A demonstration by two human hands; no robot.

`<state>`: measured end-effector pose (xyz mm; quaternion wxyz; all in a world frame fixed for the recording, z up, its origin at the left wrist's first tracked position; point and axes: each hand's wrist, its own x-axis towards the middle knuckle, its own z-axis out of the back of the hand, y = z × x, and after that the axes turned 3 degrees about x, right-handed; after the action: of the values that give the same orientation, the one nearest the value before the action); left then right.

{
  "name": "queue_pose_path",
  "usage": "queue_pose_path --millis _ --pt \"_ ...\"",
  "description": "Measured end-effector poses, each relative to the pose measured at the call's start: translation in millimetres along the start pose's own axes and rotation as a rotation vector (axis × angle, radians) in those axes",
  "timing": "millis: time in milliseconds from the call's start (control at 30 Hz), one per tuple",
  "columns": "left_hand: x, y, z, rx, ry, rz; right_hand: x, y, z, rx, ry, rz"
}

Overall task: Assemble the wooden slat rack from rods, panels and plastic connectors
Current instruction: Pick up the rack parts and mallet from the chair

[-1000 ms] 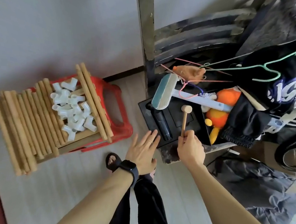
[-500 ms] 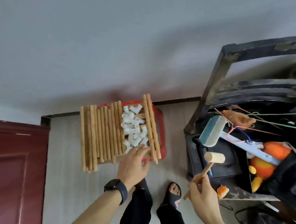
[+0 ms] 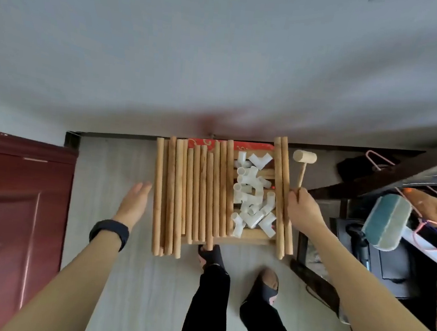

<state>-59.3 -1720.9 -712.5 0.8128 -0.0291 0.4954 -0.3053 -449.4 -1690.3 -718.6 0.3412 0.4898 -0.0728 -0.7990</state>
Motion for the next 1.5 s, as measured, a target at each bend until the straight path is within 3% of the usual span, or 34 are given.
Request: queue_pose_path --millis 100,200,400,767,933,1200,1500 --pt "24.1 -0.7 -2.5 -0.220 0.187 0.157 8.0 -2.2 -9.0 -0.114 0.023 -0.010" --pt "36.4 -0.1 -9.6 -0.330 0.312 0.210 9.9 -2.4 -11.7 0.045 0.044 -0.086" --pt "52.1 7.0 -11.0 -0.436 0.353 0.256 15.4 -5.9 5.2 0.507 0.300 -0.288" --pt "31.9 -17.4 7.2 -0.384 0.405 0.230 -3.9 -13.2 18.9 0.645 0.323 -0.325" --pt "-19.8 -67.1 25.4 -0.264 0.457 0.177 -68.1 -14.8 52.1 0.737 0.231 -0.356" --pt "-166.9 -178.8 34.0 -0.022 0.563 -0.009 -244.9 -33.7 129.0 0.996 0.018 -0.328" --pt "-352.1 -261.4 -46.6 0.254 0.788 -0.319 -423.9 -121.2 200.8 1.191 -0.346 -0.226"
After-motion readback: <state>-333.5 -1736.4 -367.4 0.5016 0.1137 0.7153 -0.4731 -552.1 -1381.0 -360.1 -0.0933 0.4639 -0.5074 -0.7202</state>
